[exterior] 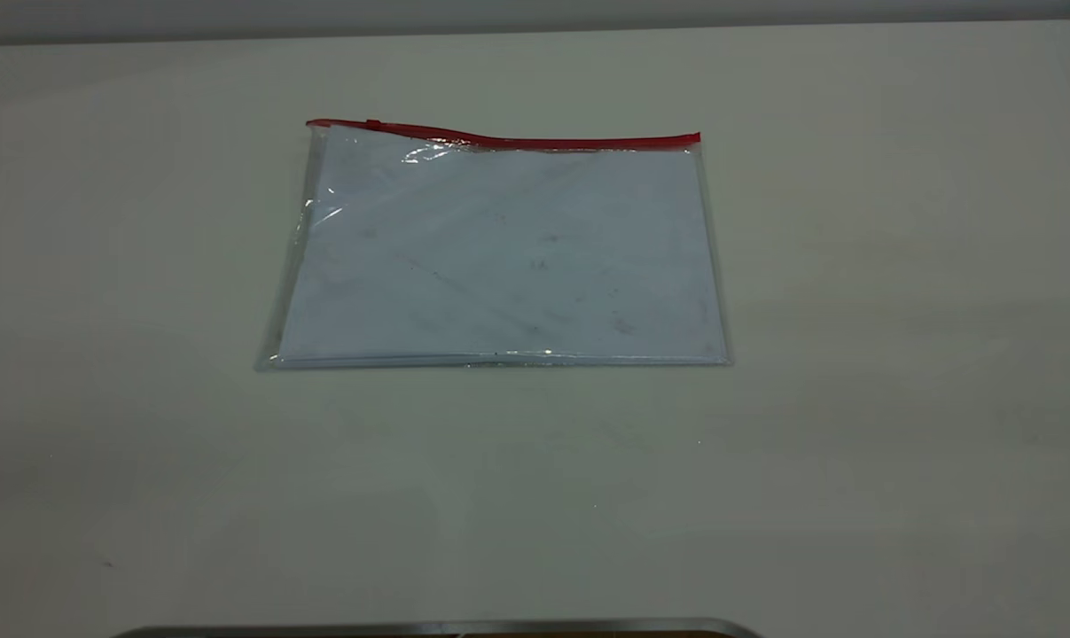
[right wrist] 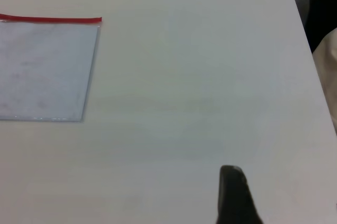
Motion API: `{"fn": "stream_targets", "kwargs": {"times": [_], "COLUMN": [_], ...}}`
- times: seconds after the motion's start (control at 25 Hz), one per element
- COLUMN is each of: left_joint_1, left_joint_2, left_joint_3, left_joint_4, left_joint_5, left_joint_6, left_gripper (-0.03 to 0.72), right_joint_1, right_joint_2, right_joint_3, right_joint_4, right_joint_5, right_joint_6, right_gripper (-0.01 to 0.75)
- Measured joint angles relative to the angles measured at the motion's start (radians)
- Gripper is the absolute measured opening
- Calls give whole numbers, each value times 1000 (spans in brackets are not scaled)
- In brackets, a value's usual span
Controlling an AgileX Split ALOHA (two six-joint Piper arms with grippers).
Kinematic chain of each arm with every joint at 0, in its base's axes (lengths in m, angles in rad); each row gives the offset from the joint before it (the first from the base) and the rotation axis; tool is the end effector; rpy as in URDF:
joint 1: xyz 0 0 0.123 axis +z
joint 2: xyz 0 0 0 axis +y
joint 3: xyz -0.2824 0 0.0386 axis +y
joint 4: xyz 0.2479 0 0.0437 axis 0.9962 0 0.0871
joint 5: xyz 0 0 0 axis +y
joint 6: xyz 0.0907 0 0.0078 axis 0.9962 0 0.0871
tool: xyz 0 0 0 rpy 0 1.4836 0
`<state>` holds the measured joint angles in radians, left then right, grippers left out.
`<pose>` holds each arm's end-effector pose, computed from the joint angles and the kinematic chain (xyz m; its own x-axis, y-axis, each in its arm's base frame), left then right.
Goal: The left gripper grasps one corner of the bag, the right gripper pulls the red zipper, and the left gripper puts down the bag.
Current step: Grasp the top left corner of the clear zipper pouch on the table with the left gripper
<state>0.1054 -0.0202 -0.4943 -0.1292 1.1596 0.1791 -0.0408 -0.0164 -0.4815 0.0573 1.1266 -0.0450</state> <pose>-0.0109 -0.0120 0.2682 -0.5202 0.0717 -0.8510 0.0619 0.9970 0.0461 -0.0080 0.0050 0.2668 -0.5143 0.0007 -0.8576 -0.0140 0.9999 0.0092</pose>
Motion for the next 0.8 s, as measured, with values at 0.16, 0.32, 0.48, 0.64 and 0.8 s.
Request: {"fn": "stream_targets", "kwargs": {"times": [0.16,0.32,0.48,0.64,0.8], "left_joint_1": [0,0,0,0,0], "left_joint_2": [0,0,0,0,0], "left_joint_3": [0,0,0,0,0], "left_joint_4": [0,0,0,0,0], "left_joint_5": [0,0,0,-19,-23], "left_joint_6": [0,-1,-1,-1,0], "left_gripper": [547,547,547,547,547], "right_joint_1": [0,0,0,0,0], "right_joint_2": [0,0,0,0,0], "right_joint_3": [0,0,0,0,0], "right_joint_4": [0,0,0,0,0], "right_joint_5": [0,0,0,0,0], "right_joint_6": [0,0,0,0,0], "right_gripper": [489,489,489,489,489]}}
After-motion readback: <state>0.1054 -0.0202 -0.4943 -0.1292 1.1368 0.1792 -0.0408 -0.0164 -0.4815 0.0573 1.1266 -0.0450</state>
